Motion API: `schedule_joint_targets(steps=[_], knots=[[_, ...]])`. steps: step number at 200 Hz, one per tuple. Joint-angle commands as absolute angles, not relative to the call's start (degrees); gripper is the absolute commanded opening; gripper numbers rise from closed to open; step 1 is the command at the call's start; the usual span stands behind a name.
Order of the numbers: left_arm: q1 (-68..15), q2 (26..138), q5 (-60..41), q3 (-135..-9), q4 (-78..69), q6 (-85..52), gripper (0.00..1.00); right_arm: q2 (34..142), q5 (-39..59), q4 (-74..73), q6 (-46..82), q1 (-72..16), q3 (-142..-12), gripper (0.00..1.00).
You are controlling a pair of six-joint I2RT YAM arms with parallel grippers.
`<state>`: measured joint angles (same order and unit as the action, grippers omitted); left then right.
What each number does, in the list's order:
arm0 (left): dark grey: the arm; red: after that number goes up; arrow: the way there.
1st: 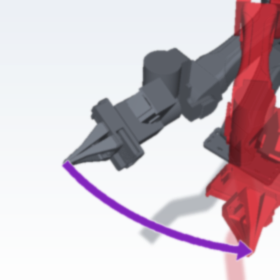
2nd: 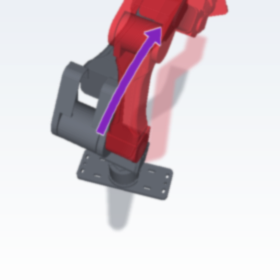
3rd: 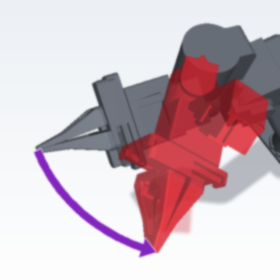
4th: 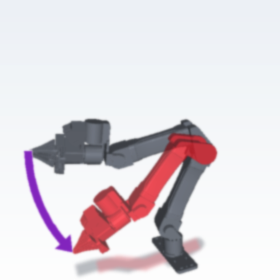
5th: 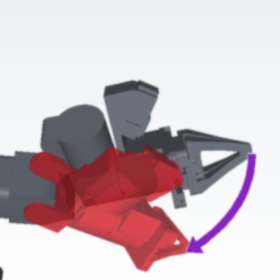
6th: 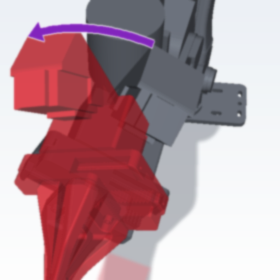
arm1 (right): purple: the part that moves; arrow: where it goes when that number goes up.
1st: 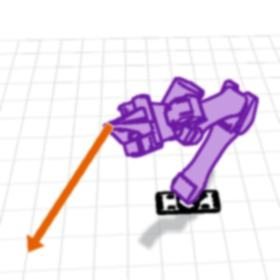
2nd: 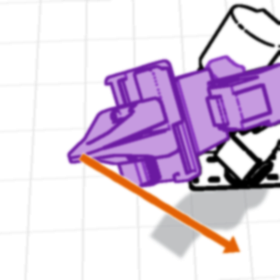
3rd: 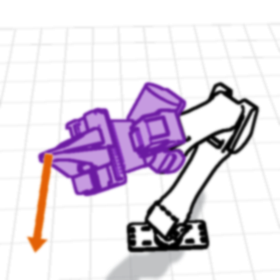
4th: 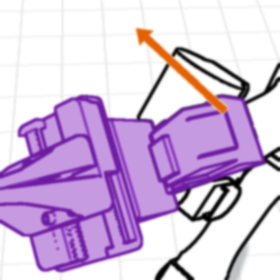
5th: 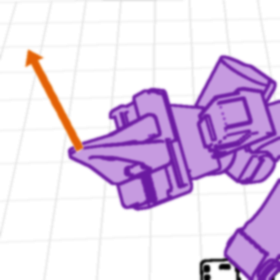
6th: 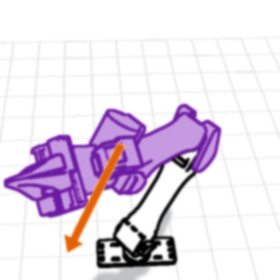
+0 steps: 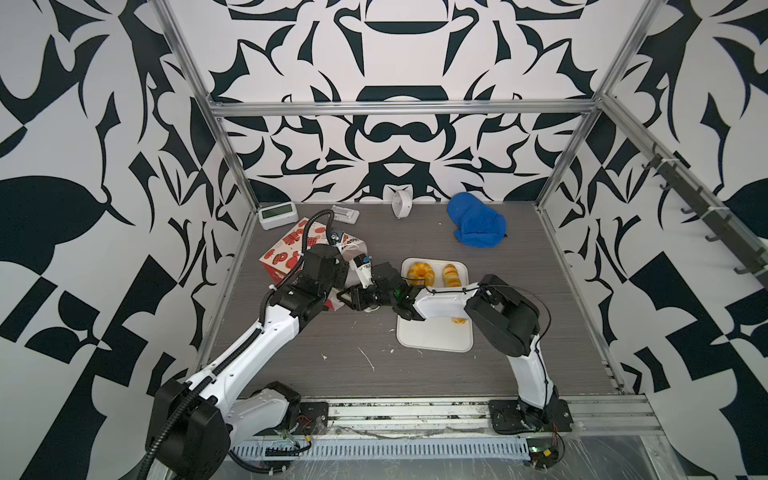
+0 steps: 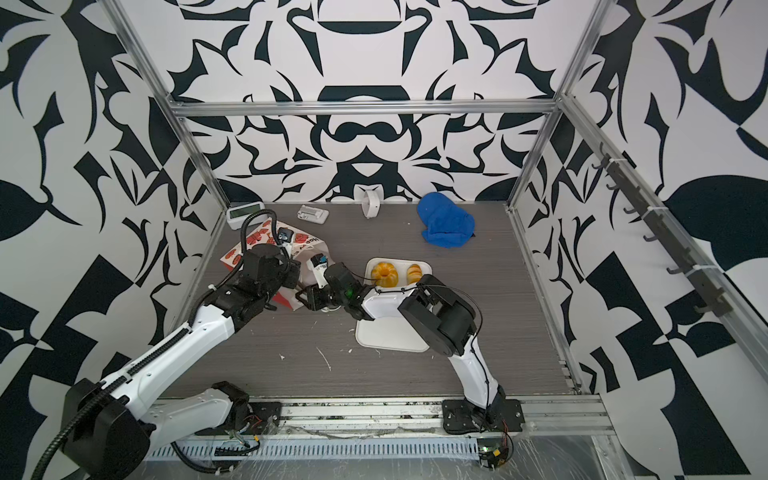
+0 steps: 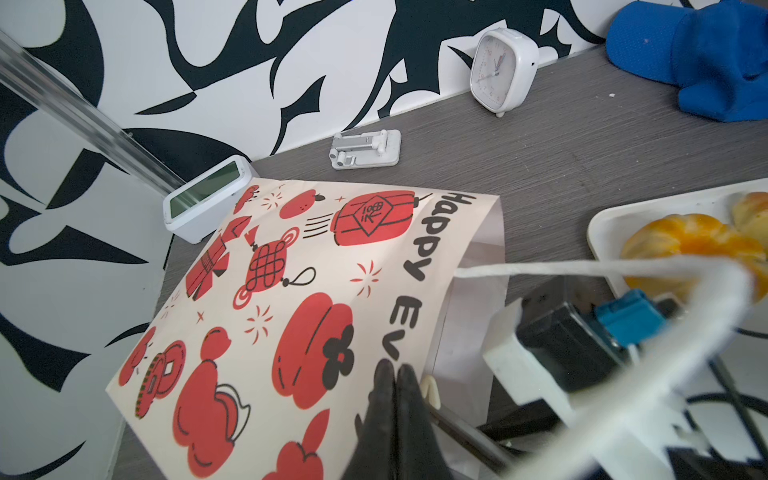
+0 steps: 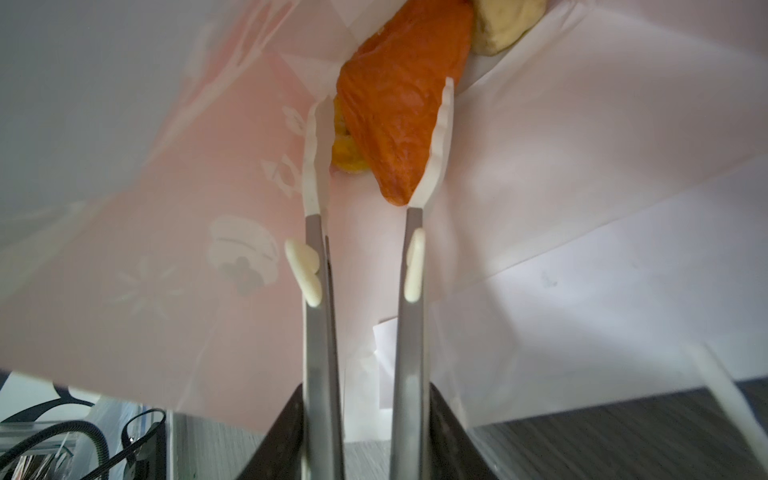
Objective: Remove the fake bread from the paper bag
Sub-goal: 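Push the tongs into the bag and pinch the orange bread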
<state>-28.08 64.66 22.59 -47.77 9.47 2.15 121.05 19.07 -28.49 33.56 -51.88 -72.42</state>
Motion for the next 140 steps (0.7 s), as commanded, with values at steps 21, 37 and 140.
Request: schedule_joint_targets(steps=[21, 37, 140], knots=[[-27.86, 63.02, 21.53, -47.4, 9.93, 1.4, 0.0, 122.17, 21.04, -30.68, 34.85, -51.06, -78.9, 0.44], [-27.86, 62.76, 21.56, -47.32, 10.02, 1.41, 0.0, 123.49, 21.66, -30.84, 35.16, -50.98, -80.3, 0.44], [-27.86, 62.36, 21.22, -46.54, 8.9, 1.06, 0.0, 128.79, 24.75, -31.6, 38.93, -49.92, -85.23, 0.24]])
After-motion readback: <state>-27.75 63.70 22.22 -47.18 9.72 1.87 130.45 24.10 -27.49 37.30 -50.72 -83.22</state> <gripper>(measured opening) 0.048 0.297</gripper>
